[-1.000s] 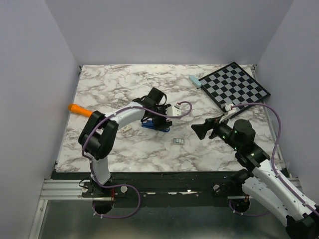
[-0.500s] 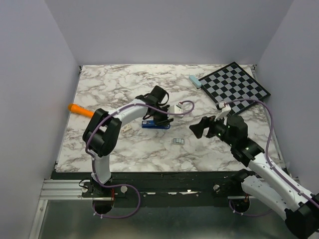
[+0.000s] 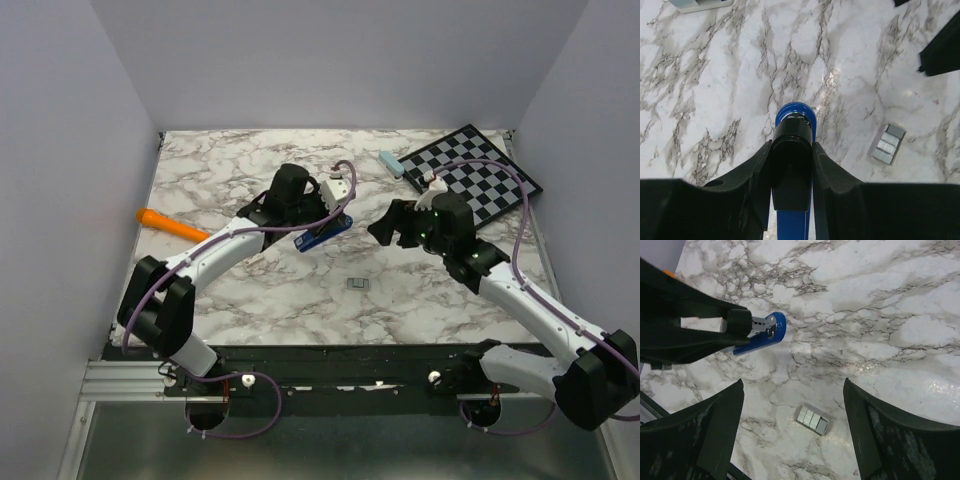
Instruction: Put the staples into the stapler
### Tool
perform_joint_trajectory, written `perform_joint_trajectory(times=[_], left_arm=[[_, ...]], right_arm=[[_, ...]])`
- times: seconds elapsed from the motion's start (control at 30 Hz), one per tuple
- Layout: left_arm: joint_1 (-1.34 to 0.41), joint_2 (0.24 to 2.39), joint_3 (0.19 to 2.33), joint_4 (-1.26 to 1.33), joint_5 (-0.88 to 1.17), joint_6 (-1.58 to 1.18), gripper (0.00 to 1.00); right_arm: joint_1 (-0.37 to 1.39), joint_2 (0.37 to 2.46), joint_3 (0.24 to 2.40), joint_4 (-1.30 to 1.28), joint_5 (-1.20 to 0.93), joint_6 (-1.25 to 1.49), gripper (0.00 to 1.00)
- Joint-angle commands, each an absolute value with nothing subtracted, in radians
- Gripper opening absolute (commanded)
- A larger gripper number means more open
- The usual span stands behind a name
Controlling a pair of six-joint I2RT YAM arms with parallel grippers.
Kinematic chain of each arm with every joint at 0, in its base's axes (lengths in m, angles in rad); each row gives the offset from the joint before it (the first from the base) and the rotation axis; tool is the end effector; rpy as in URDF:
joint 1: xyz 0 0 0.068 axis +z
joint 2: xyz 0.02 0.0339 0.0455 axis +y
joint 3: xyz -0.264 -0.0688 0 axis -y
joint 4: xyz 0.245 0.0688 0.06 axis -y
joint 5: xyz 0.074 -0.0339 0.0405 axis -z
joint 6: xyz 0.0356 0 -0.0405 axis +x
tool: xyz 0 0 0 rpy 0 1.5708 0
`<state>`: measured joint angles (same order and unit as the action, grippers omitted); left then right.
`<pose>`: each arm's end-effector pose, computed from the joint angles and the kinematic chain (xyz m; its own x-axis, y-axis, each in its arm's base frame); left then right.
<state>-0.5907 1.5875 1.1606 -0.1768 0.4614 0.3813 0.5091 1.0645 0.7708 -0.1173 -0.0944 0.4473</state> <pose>0.2897 -0.2133 0.2705 -0.1388 0.4943 -0.8582 0.9209 0.3832 0.0718 0.2116 0.1219 0.2872 -0.5571 0.1822 -0.8102 -0.3546 0.8300 0.4305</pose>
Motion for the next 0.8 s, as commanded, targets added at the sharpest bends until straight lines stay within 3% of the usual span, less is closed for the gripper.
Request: perform_joint_trajectory(times=[0.0, 0.3, 0.63, 0.77], left_arm=[[-0.591, 1.459, 1.063, 0.142, 0.446, 0.086, 0.00], [-0.600, 1.321, 0.944, 0.322, 0.425, -0.162, 0.00], [-0.644, 1.304, 0.937, 0.299, 0.426, -0.152, 0.00], [-0.666, 1.301, 0.951, 0.276, 0.436, -0.130, 0.00]], right_arm=[[0.512, 1.141, 0.847, -0.135, -0.133, 0.506, 0.86], [0.512, 1.253, 0.871, -0.009, -0.307, 0.584, 0.78], [0.517, 1.281, 0.844, 0.112, -0.356, 0.643, 0.74], [0.517, 1.266, 0.821, 0.114, -0.295, 0.658, 0.69]])
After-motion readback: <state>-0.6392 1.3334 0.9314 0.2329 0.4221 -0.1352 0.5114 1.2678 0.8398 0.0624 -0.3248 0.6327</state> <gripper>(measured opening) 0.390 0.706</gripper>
